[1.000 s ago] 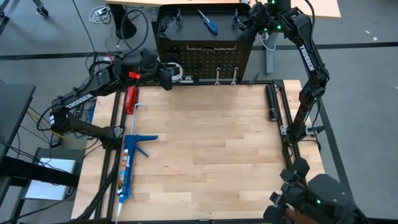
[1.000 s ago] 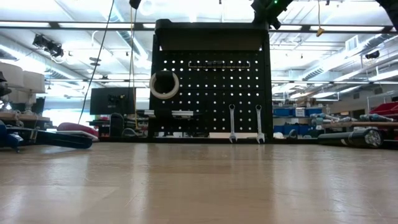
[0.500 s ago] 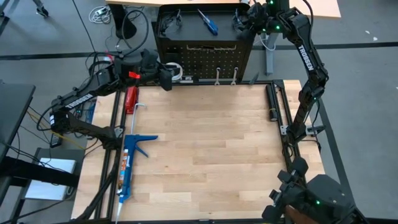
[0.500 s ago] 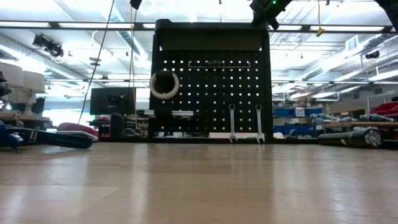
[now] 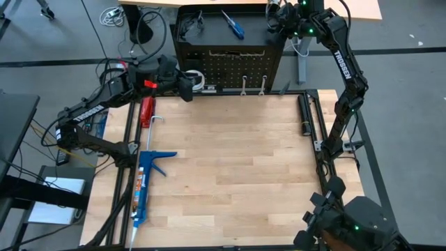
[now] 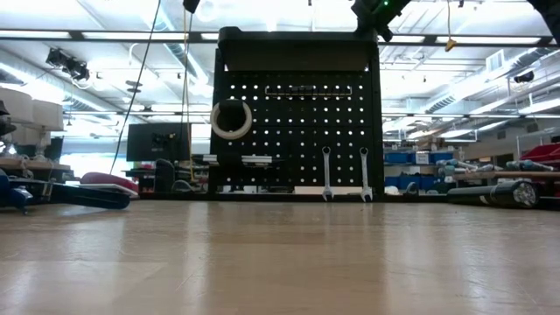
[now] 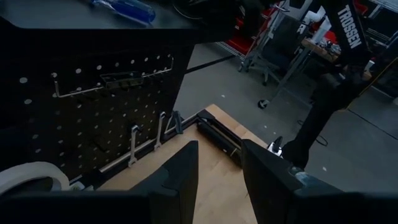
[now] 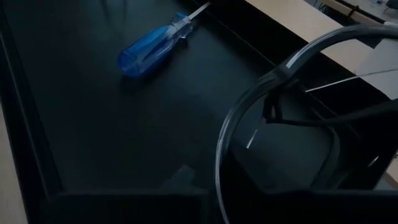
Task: Hang tools onto peg board
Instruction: Remove the right black safety glasses from the black pegboard
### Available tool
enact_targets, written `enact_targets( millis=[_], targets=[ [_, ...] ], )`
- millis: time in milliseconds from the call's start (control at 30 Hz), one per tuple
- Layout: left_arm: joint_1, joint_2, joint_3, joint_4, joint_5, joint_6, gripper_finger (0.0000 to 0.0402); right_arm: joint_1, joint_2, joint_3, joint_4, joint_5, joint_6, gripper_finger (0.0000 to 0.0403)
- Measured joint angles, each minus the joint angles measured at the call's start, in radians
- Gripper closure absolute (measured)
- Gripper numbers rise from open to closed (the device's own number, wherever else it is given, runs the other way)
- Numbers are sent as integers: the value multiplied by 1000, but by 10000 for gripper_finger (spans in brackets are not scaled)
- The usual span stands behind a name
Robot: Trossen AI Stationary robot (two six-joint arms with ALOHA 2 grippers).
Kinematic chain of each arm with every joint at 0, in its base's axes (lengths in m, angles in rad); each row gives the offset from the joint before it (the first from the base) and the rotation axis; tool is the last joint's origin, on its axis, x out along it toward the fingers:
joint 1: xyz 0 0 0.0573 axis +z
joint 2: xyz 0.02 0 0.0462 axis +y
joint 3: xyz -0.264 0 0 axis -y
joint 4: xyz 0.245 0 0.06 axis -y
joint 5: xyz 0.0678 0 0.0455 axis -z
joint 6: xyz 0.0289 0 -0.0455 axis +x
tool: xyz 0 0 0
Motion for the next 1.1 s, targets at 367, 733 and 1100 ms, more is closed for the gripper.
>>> enact_targets(
  millis=[367,733,1100],
  targets=[
    [0,0,0,0,-1,3,275,2,-22,-2,66,-4,18,376],
    [0,0,0,0,-2,16,276,23,-76,-2,115,-76,28,372],
    [0,0,0,0,-41,136,276,72,-174,-2,113,-122,96,366]
  ],
)
